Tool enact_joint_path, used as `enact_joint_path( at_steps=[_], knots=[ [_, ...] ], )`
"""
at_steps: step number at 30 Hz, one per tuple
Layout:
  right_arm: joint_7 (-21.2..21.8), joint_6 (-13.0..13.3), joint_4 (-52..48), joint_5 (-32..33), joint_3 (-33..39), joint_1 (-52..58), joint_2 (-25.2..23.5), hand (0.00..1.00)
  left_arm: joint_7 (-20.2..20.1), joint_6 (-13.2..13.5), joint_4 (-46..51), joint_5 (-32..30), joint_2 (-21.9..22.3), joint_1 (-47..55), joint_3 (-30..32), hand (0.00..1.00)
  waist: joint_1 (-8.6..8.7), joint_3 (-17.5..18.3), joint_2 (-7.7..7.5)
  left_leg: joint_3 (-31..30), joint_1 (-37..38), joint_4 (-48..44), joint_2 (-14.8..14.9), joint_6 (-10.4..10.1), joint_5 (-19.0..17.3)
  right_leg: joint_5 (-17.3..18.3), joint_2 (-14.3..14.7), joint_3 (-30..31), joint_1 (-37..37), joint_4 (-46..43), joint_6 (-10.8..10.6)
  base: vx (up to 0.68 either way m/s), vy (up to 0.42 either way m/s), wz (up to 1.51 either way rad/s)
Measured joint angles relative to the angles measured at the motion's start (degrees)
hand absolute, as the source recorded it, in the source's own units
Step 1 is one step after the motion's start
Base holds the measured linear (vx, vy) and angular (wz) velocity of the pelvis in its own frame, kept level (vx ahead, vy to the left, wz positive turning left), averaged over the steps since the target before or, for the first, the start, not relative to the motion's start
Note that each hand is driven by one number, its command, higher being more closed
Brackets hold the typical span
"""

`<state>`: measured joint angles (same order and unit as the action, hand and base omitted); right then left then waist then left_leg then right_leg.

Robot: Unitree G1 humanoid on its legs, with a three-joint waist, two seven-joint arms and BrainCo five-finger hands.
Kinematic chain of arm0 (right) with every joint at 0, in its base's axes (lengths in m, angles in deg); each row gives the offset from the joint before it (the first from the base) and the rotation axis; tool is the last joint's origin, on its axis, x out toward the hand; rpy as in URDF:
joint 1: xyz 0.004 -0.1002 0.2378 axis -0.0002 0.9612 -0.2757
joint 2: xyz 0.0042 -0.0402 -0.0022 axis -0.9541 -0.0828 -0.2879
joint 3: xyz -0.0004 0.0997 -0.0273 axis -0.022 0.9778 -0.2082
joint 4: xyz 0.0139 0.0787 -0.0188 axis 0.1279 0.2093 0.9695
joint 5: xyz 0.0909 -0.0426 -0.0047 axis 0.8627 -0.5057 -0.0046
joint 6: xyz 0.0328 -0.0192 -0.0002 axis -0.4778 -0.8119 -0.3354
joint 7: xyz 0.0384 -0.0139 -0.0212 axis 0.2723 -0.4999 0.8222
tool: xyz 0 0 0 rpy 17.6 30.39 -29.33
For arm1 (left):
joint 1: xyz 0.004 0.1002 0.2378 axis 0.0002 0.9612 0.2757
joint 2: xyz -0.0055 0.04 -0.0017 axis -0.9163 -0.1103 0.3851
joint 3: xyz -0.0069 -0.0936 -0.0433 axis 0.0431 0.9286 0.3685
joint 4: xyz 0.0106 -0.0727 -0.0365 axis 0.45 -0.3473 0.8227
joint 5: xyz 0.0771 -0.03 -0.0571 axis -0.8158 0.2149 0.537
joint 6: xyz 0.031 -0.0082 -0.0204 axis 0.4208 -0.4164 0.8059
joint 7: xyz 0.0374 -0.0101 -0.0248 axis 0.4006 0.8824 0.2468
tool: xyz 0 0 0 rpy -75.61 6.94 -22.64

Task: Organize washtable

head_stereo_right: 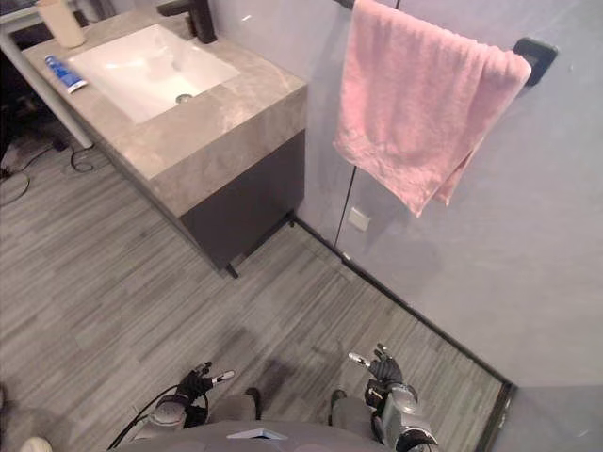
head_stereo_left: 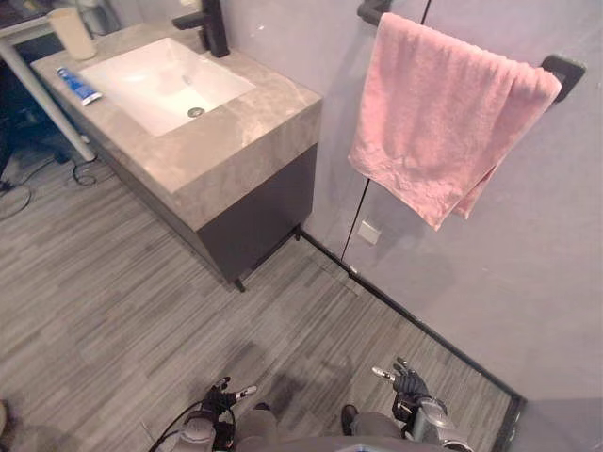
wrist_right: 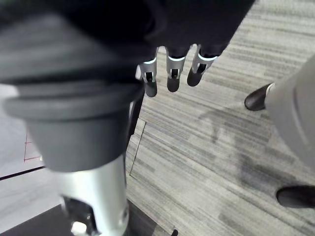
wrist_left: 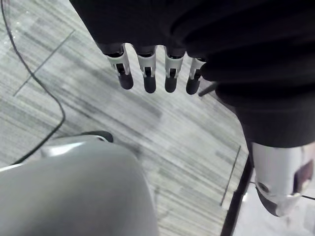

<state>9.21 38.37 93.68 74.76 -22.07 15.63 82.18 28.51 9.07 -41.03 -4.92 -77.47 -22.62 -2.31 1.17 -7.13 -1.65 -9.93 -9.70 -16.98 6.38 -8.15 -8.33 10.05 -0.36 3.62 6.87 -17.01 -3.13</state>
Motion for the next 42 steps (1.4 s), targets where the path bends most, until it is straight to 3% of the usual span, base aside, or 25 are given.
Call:
enact_joint_path(
  at_steps=[2, 3, 4, 5, 6, 8, 11, 12, 13, 14, 16, 19, 24, 35, 38, 40, 41, 42],
  knots=[
    [-0.4, 0.4, 0.1, 0.0, 0.2, 0.8, 0.4, 0.0, 0.5, 0.1, 0.1, 0.0, 0.4, -1.1, -1.5, 0.0, -0.03, -1.0, 0.15, -2.1, 0.2, 3.3, 0.4, -1.5, 3.6, 0.5, 0.1, -4.0, -1.0, -0.8, 1.6, -0.25, -0.068, 1.01],
    [-0.5, 0.4, 0.5, 0.0, 0.9, 1.0, 0.4, 0.0, 0.8, 0.4, 0.8, -0.1, 0.8, -0.9, -2.0, 0.0, -0.22, -1.2, 0.26, -1.6, 1.2, 8.1, 0.7, -1.8, 8.1, 1.2, -0.4, -6.1, -0.8, -1.4, 3.1, -0.23, -0.018, 1.12],
    [-0.5, 0.5, 1.1, 0.0, 2.6, 1.5, -0.3, 0.0, 0.9, 0.5, 1.0, -0.1, 1.2, -1.2, -2.3, 0.0, 0.11, -1.3, -0.84, 3.5, 1.1, 6.5, 0.7, 0.8, 7.8, 0.8, -2.3, -9.3, 0.1, -1.8, 4.2, -0.23, -0.012, 1.14],
    [-0.6, 0.4, 1.4, 0.0, 3.5, 1.5, -0.2, 0.0, 0.9, 0.5, 1.3, -0.2, 1.3, -1.7, -2.6, 0.0, 0.19, -1.2, -0.44, 6.3, -0.1, 2.4, 0.6, 2.4, 6.0, 0.5, -2.9, -10.9, 0.2, -1.8, 4.6, -0.22, 0.017, 1.21],
    [-0.7, 0.4, 2.6, 0.0, 5.2, 1.6, -0.1, 0.0, 0.9, 0.5, 1.4, -0.6, 1.3, -1.4, -2.8, 0.0, 0.4, -1.6, -1.0, 10.1, -2.0, -5.3, 0.0, 4.9, 2.5, 0.0, -4.4, -13.5, 0.5, -1.7, 4.8, -0.24, 0.043, 1.2],
    [-0.8, 0.1, 3.6, 0.0, 7.5, 3.1, -0.1, 0.0, 1.0, 0.5, 1.7, -0.6, 1.3, -1.2, -2.6, 0.0, 0.55, -1.6, -0.94, 14.5, -1.7, -14.0, -0.1, 5.9, -1.5, -0.5, -6.2, -16.5, 0.2, -1.4, 4.9, -0.23, 0.093, 1.08],
    [-0.7, -0.1, 4.3, 0.3, 11.9, 3.9, -0.3, 0.0, 0.9, 0.4, 1.2, -0.6, 1.3, -0.4, -2.4, 0.0, 1.64, -0.9, -0.03, 20.5, 2.4, -22.4, 4.1, 6.8, -6.1, -1.6, -8.0, -19.5, 0.1, 0.3, 3.9, -0.14, 0.211, 0.71],
    [-0.7, -0.1, 4.2, 0.3, 13.6, 4.4, -0.3, 0.0, 0.9, 0.3, -0.3, -0.7, 1.5, -0.3, -2.4, 0.0, 1.75, 0.0, 0.98, 22.6, 5.3, -18.9, 6.6, 6.2, -6.7, -2.4, -8.0, -19.5, 0.5, 1.3, 2.7, 0.02, 0.311, 0.5],
    [-0.7, -0.1, 4.3, 0.3, 15.5, 4.6, 0.1, 0.0, 0.9, 0.0, -1.4, -0.7, 2.2, -0.4, -2.5, 0.0, 2.06, 1.3, 2.79, 24.0, 8.2, -7.8, 5.0, 2.4, -8.4, -4.0, -7.4, -18.5, 2.1, 2.1, 0.1, 0.1, 0.352, 0.82],
    [-0.7, -0.3, 4.3, 0.4, 17.1, 4.6, -0.2, 0.0, 0.9, -0.1, -1.8, -1.1, 2.1, -0.6, -3.0, 0.0, 3.19, 1.9, 2.47, 23.5, 10.4, 0.7, 2.8, 2.4, -8.4, -4.9, -7.3, -17.0, 3.2, 2.7, -1.4, 0.11, 0.308, 0.96],
    [-0.9, -1.3, 5.4, 0.0, 18.7, 5.5, -0.8, 0.0, 0.8, -0.2, -2.4, -1.1, 1.2, -1.6, -3.2, 0.0, 3.3, 1.8, 0.76, 21.5, 11.8, 8.0, -1.2, 3.5, -3.8, -7.2, -8.8, -14.3, 2.1, 5.8, -2.0, 0.12, 0.235, 1.09],
    [-1.6, -1.3, 5.3, 0.1, 19.8, 5.8, -0.6, 0.0, 0.9, -0.2, -2.5, -1.0, 1.5, 0.5, -3.2, 0.0, 2.86, 2.7, 2.02, 20.8, 12.9, 9.9, -2.5, 4.0, -3.3, -9.9, -9.2, -14.1, -1.5, 11.3, -3.2, 0.08, 0.114, 0.26],
    [-1.6, -1.3, 5.3, 0.4, 16.9, 4.0, -0.6, 0.0, 0.9, 0.0, -2.8, -0.9, 0.9, 1.0, -3.2, 0.0, 2.73, 3.5, 2.3, 22.1, 12.8, 12.7, -2.9, 4.0, -2.1, -13.2, -8.4, -13.1, -1.5, 16.6, -3.3, 0.04, -0.004, -0.15],
    [-0.3, -1.3, 5.3, -0.6, 9.9, 1.1, -0.4, 0.0, 0.6, 1.4, -2.8, 0.5, 2.3, 0.8, -2.8, 0.0, 1.27, 3.3, 0.71, 22.1, 12.4, 14.2, -3.6, 4.2, -2.2, -15.3, -8.3, -13.2, -2.7, 21.4, -3.3, 0.04, -0.002, -0.01],
    [-0.2, -1.3, 5.2, -2.3, 11.0, -0.5, 0.0, 0.0, 0.5, 1.4, -2.7, 2.8, 2.4, 0.7, -2.1, 0.0, 1.29, 2.0, 0.85, 21.8, 12.1, 13.1, -4.2, 5.8, -3.2, -12.5, -9.8, -13.4, -0.1, 14.6, -3.5, 0.03, 0.094, 0.11],
    [-0.2, -1.2, 5.0, -1.6, 13.5, -0.4, 0.5, 0.0, 0.1, 1.4, -2.8, 4.6, 2.8, 0.3, -1.1, 0.0, 1.52, 0.4, 1.3, 19.8, 12.2, 11.6, -5.2, 8.2, -4.8, -9.0, -12.4, -13.0, 4.4, 1.4, -3.2, -0.04, 0.207, 0.57],
    [-0.2, -1.1, 4.6, -1.1, 15.6, 0.8, 0.7, 0.0, -0.2, 1.8, -2.6, 5.4, 2.6, 0.2, -1.1, 0.0, 1.78, -0.8, 1.08, 17.0, 12.4, 9.7, -6.4, 9.2, -6.1, -8.5, -14.5, -10.1, 10.2, -13.6, -1.3, -0.13, 0.239, 0.78],
    [-0.1, -1.0, 4.4, 0.4, 16.4, 1.3, 0.5, 0.0, -0.3, 1.8, -2.6, 6.0, 2.3, 0.3, -1.0, 0.0, 1.83, -1.3, 0.56, 15.9, 12.7, 8.8, -7.2, 9.8, -6.9, -9.0, -15.4, -8.3, 12.1, -18.8, 0.9, -0.17, 0.28, 1.02]
  ],
)
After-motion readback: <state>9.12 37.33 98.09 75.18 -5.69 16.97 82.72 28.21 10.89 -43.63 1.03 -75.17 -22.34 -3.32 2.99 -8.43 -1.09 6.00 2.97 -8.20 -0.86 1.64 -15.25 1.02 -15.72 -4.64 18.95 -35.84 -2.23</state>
